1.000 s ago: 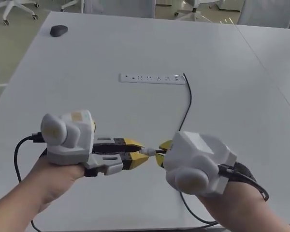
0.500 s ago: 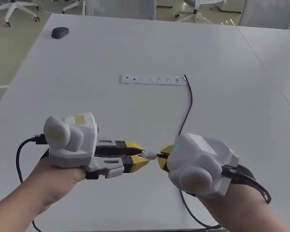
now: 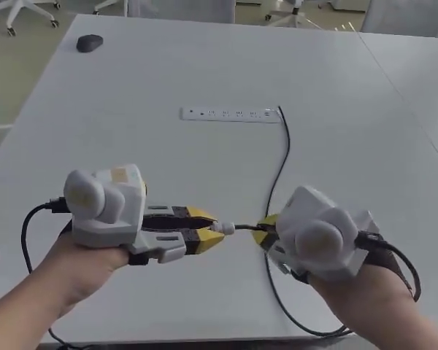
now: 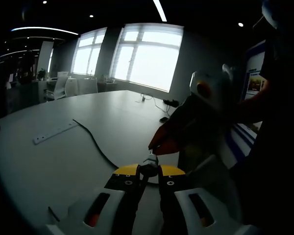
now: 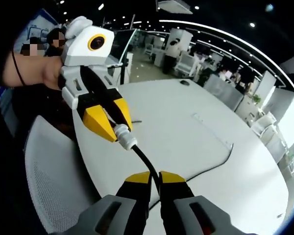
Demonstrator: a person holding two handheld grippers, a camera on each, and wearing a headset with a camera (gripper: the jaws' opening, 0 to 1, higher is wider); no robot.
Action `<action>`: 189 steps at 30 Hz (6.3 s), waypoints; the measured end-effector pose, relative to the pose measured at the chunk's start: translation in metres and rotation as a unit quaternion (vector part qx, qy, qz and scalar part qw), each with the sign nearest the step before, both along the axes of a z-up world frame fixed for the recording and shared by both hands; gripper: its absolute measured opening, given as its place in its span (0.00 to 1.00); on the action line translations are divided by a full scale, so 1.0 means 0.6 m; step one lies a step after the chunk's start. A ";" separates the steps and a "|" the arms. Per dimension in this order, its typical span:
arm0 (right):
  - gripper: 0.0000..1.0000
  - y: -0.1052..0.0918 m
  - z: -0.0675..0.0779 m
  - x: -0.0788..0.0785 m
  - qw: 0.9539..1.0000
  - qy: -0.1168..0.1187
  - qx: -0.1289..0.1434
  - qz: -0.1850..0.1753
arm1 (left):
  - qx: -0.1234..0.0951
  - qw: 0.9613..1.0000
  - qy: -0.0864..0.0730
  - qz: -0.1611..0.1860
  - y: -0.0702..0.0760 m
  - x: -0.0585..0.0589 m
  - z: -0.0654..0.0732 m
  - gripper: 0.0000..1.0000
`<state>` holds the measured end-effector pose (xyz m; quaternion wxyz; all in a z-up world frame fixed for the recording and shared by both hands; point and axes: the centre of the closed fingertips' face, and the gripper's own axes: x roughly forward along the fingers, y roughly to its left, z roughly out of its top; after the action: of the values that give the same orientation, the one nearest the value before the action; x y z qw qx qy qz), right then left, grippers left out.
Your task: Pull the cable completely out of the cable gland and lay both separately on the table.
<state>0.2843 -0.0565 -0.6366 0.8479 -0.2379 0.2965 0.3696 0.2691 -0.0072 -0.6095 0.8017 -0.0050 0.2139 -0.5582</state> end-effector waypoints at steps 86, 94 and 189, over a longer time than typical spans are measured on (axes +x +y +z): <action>0.01 0.031 0.021 -0.038 0.986 -0.111 -0.049 0.111 | 0.021 0.999 -0.015 -0.021 -0.029 -0.023 -0.004 0.15; 0.01 0.010 0.012 -0.025 0.993 -0.089 -0.037 0.072 | 0.026 0.999 -0.024 -0.018 -0.027 -0.018 -0.003 0.15; 0.06 0.044 0.028 -0.017 0.980 -0.154 -0.067 0.104 | 0.016 0.999 -0.035 -0.027 -0.016 -0.007 0.006 0.15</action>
<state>0.2743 -0.0303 -0.6197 0.8225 -0.3777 0.1601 0.3939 0.2648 -0.0166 -0.6060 0.7930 0.0333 0.1951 -0.5762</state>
